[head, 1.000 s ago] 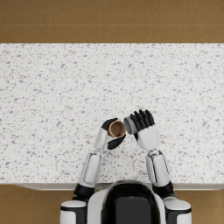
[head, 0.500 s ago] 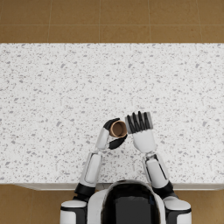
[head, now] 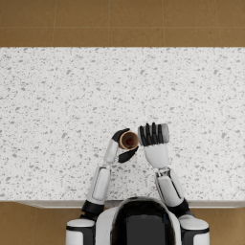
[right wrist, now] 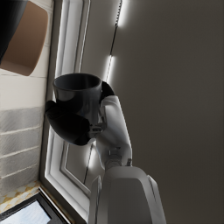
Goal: Pick up two cups and pour the berry on the right into the cup on the left
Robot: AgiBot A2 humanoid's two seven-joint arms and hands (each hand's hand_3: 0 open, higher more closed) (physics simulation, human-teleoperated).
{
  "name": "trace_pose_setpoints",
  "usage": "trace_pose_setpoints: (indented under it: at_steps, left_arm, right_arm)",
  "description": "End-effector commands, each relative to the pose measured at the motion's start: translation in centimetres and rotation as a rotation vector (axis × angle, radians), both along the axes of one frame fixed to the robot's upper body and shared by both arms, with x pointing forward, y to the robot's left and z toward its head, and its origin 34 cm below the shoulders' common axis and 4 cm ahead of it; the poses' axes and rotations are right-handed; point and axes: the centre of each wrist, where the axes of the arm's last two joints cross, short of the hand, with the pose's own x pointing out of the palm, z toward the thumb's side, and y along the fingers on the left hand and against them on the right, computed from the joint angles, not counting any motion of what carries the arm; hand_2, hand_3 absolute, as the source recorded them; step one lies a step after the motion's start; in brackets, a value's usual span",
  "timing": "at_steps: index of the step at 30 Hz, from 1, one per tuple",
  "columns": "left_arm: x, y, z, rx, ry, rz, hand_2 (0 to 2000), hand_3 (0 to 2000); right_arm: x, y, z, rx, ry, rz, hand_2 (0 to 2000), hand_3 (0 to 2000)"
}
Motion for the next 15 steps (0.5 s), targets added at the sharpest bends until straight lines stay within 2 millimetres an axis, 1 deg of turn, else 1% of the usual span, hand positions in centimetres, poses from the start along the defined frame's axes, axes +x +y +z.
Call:
trace_pose_setpoints:
  at_steps: [1, 15]
  left_arm:
    - [-0.07, 0.09, 0.00, 0.000, 0.000, 0.002, 2000, 1280]
    - [-0.23, 0.29, 0.00, 0.000, -0.002, 0.005, 2000, 1280]
  right_arm:
    - [-0.08, -0.01, -0.09, -0.002, 0.001, 0.001, 2000, 1280]
    - [-0.27, -0.04, -0.26, -0.007, 0.007, 0.002, 2000, 1280]
